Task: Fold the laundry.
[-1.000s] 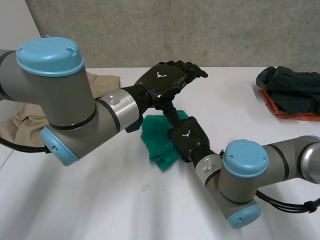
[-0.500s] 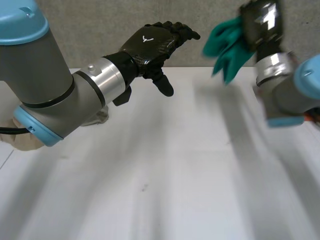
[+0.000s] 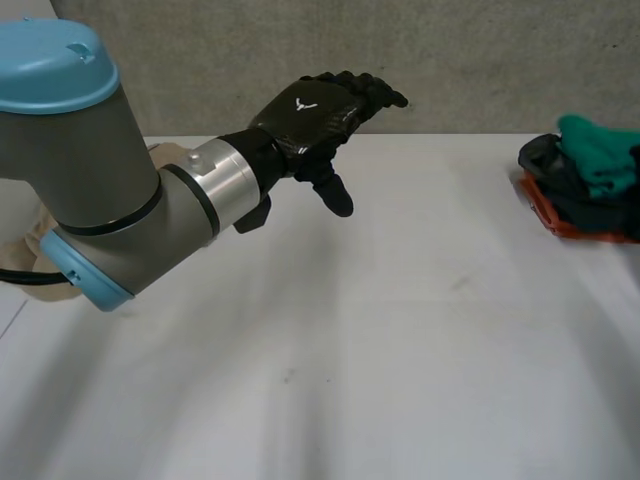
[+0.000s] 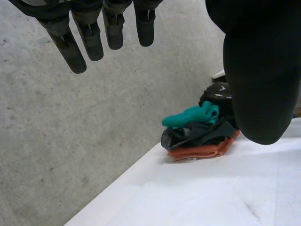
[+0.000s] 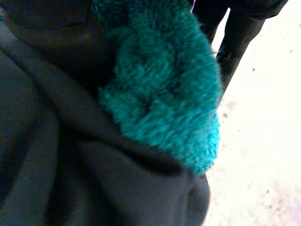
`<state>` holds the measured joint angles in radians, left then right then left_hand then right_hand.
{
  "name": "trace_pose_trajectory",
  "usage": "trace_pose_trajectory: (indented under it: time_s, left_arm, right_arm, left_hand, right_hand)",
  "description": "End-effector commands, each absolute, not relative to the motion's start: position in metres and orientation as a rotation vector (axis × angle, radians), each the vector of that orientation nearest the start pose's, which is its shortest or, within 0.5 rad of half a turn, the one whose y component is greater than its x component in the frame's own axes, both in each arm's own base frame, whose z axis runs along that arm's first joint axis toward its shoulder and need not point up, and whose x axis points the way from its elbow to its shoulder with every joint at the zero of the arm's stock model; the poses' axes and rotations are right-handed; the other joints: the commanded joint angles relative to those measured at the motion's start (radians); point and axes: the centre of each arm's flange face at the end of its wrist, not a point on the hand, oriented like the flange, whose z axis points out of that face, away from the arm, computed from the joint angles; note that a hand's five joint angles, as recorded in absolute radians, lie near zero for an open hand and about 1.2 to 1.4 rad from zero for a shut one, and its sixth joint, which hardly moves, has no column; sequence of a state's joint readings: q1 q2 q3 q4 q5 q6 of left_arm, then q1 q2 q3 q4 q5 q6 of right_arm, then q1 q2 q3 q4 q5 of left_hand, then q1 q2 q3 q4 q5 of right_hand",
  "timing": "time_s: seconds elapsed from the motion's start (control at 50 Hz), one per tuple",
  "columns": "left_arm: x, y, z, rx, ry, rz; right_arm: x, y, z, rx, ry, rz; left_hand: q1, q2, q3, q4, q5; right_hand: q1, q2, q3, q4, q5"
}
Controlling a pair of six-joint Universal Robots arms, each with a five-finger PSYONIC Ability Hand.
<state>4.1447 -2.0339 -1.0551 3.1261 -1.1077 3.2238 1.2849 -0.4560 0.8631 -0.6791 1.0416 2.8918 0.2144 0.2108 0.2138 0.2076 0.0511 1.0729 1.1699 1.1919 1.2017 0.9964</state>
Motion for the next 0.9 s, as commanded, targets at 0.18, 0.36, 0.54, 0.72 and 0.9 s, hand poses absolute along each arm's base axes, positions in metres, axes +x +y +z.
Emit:
trace_pose_trajectory:
  time_s: [0.18,0.36,0.54,0.72,0.9]
  left_arm:
    - [-0.375,-0.231,0.302,-1.006,-1.497,1.656]
    - [-0.382,-0.213,0.309,-1.023,-1.455,1.638]
    - [-0.379,-0.199,0.333,-1.015,-1.383,1.672]
    - [-0.362,-0.205,0.376,-0.902,-1.317,1.8]
    - [-0.251,-0.315,0.379,-0.499,-1.748,2.203]
  right_arm:
    - [0.025,-0.516,0.188,-0.628,1.896,-2.573]
    - [0.01,-0.479,0.209,-0.408,2.247,-2.358]
    - [-0.033,-0.454,0.28,-0.321,2.618,-2.653]
    - [0.101,-0.43,0.339,-0.507,1.837,-2.855]
    - [0.225,-0.357,0.302,-0.865,1.51,-2.533]
  left_hand:
    - [-0.01,-0.006,-0.009,-0.003,-0.021]
    - [-0.01,-0.006,-0.009,-0.003,-0.021]
    - [-0.01,-0.006,-0.009,-0.003,-0.021]
    - [-0.007,-0.003,-0.006,0.0,-0.018]
    - [-0.007,-0.003,-0.006,0.0,-0.018]
  right_hand:
    - [-0.898,-0.995,-1.017,-1.027,-0.996]
    - [-0.898,-0.995,-1.017,-1.027,-0.996]
    - [-0.898,-0.995,-1.017,-1.027,-0.996]
    - [-0.898,-0.995,-1.017,-1.027,-0.996]
    - [-0.898,-0.995,-1.017,-1.027,-0.996]
